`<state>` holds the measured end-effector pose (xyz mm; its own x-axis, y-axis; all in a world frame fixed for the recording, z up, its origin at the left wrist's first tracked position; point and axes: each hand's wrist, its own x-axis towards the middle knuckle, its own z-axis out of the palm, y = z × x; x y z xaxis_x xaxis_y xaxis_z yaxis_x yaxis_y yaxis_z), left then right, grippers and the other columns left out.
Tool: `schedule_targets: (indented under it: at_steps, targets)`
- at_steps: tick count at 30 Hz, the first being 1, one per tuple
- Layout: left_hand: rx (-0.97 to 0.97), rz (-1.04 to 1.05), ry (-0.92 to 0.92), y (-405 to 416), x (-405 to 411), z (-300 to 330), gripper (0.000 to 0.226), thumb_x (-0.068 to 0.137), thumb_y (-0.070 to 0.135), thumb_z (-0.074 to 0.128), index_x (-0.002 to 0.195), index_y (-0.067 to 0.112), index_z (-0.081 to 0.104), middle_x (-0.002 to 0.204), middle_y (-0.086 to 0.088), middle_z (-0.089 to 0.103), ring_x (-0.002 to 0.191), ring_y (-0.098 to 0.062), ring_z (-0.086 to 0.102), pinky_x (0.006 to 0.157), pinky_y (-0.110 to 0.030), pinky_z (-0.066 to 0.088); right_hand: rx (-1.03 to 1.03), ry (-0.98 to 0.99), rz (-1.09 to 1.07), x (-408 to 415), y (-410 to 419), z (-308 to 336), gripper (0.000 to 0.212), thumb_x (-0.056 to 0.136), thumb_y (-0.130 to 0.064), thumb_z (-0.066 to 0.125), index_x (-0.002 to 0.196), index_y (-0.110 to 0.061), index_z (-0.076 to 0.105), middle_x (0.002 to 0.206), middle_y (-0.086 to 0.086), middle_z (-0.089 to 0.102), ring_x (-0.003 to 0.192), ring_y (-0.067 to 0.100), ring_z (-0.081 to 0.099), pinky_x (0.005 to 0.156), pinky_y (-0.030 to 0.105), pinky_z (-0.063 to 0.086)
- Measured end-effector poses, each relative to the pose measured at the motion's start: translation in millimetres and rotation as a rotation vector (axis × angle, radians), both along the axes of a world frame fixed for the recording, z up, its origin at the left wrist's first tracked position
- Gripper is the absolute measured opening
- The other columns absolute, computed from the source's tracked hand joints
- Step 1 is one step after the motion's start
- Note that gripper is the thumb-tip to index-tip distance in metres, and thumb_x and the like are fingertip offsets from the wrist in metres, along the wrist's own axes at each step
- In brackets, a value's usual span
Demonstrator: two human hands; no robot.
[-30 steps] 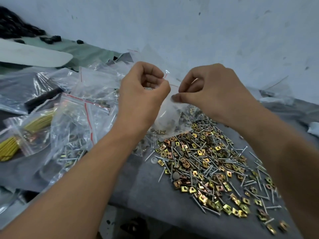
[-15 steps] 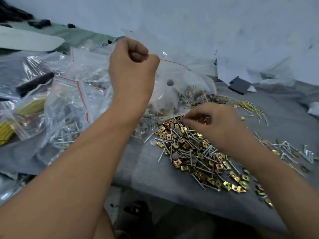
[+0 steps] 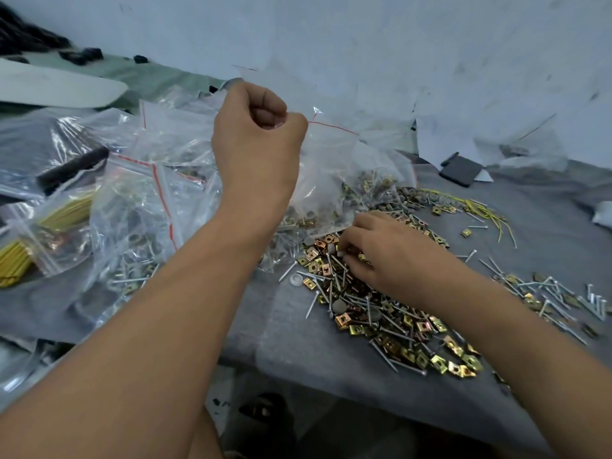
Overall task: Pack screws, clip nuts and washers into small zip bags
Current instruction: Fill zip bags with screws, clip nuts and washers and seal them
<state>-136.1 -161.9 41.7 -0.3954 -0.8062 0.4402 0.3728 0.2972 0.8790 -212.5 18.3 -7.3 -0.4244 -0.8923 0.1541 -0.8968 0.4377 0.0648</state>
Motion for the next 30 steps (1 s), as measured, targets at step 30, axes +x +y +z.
schedule_targets:
  at_steps: [30]
  targets:
    - [-0.136,-0.139,0.001,8.5,-6.2,-2.6,0.017,0.082,0.004,0.073,0.087,0.018,0.066,0.078,0.009,0.066,0.072,-0.003,0.061,0.065,-0.015,0.049,-0.702,-0.308,-0.084,-11.3,-35.1,79.3,0.005,0.093,-0.035,0.077,0.092,-0.031,0.079,0.078,-0.021,0.075,0.074,0.0,0.068,0.068,0.017,0.051]
